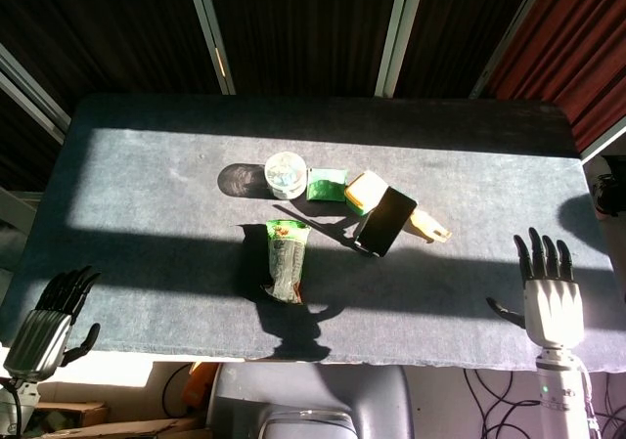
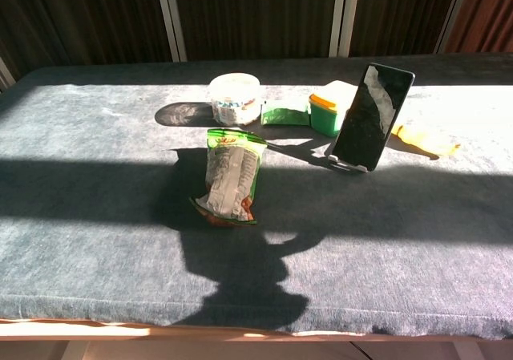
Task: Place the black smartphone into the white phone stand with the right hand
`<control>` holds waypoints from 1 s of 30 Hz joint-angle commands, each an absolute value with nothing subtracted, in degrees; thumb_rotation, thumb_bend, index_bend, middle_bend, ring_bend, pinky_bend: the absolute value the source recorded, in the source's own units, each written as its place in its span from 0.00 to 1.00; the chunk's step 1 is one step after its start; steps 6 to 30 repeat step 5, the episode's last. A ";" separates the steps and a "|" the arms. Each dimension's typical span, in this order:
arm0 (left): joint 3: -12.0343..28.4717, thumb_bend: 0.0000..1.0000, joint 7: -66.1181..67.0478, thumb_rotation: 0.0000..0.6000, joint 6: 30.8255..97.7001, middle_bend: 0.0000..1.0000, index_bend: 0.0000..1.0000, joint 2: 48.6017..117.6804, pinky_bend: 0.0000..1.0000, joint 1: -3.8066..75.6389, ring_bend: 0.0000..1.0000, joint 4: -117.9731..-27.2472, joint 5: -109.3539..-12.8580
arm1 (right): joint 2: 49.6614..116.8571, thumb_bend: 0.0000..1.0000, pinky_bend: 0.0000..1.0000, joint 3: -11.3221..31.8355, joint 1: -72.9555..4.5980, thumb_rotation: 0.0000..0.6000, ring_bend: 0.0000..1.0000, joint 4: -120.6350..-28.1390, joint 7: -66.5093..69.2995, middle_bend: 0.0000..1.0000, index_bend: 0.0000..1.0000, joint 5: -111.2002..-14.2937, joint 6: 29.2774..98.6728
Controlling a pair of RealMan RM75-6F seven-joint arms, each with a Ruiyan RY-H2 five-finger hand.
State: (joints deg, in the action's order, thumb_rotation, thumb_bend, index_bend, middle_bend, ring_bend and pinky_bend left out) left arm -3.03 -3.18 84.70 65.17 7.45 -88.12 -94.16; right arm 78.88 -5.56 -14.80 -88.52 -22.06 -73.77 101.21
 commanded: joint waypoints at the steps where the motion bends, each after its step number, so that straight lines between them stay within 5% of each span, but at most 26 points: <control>1: -2.88 0.43 -2.71 1.00 84.94 0.00 0.00 65.38 0.07 7.43 0.00 -88.05 -94.29 | 78.10 0.14 0.00 -4.87 -13.92 1.00 0.00 -88.73 -21.18 0.00 0.00 -74.71 100.30; 30: -2.51 0.44 1.17 1.00 85.79 0.00 0.00 65.83 0.06 7.31 0.00 -87.08 -94.91 | 77.49 0.14 0.00 -4.27 -13.18 1.00 0.00 -88.93 -20.67 0.00 0.00 -76.39 98.87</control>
